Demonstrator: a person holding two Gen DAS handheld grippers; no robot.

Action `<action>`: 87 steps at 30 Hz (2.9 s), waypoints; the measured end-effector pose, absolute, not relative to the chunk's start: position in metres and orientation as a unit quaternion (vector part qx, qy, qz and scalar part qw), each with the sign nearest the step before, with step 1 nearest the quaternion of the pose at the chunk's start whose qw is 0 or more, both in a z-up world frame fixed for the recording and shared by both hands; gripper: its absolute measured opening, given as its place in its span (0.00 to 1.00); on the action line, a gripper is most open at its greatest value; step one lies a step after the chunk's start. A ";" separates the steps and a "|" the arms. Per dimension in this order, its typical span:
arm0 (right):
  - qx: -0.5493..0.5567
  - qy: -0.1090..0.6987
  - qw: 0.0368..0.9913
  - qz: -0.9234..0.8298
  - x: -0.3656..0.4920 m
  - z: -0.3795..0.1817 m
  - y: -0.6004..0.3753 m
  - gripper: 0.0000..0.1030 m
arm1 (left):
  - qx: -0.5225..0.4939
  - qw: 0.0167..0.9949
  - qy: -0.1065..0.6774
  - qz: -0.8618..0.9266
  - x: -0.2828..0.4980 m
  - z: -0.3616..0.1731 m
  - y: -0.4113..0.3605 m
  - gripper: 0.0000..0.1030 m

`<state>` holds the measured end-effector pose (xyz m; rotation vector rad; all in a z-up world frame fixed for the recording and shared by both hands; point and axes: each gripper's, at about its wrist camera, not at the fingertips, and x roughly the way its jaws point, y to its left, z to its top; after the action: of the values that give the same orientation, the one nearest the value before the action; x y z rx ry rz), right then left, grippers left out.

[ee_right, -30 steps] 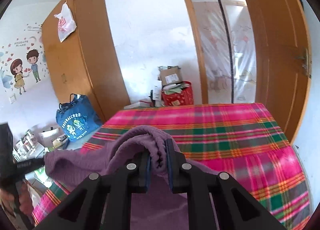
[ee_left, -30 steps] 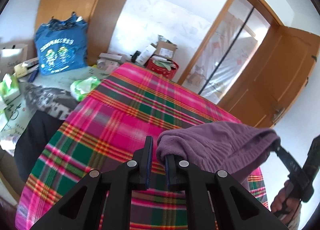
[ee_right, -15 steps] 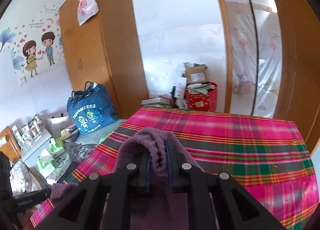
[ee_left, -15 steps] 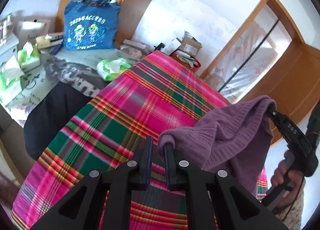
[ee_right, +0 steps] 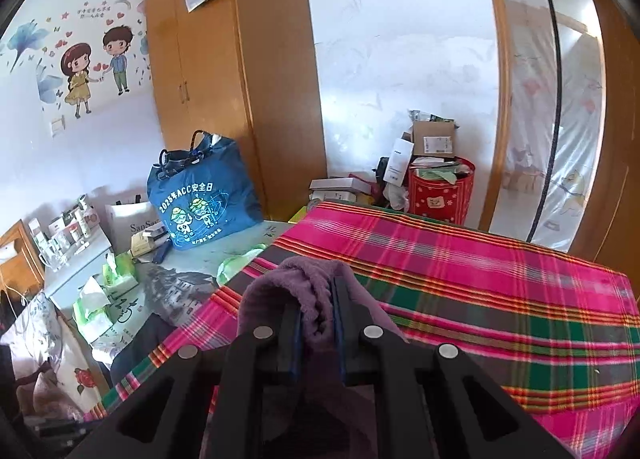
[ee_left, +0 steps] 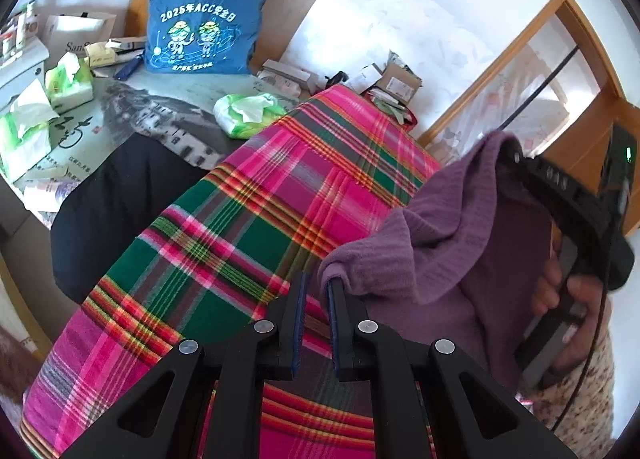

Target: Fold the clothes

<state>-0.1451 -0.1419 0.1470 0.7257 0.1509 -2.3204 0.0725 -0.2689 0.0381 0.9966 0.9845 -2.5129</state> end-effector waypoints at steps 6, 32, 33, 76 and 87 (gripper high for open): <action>0.294 0.089 0.373 -0.876 -0.142 0.134 -0.191 0.13 | 0.348 0.164 0.329 -0.862 0.082 0.033 -0.278 0.10; 0.432 0.125 0.404 -0.796 -0.119 0.091 -0.195 0.30 | 0.379 0.139 0.311 -0.860 0.078 0.033 -0.270 0.22; 0.430 0.122 0.402 -0.799 -0.116 0.094 -0.188 0.30 | 0.379 0.135 0.310 -0.862 0.078 0.035 -0.267 0.23; 0.406 0.107 0.198 -0.886 -0.016 0.033 0.120 0.47 | 0.486 -0.048 0.361 -0.795 -0.071 0.035 -0.158 0.53; 0.404 -0.011 0.180 -0.897 -0.027 0.036 0.162 0.42 | 0.471 -0.029 0.390 -0.791 -0.087 0.037 -0.157 0.40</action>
<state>-0.0274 0.1616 0.0357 1.1411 -0.0316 -2.5354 -0.0865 -0.1566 0.0371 1.5074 1.2494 -2.5308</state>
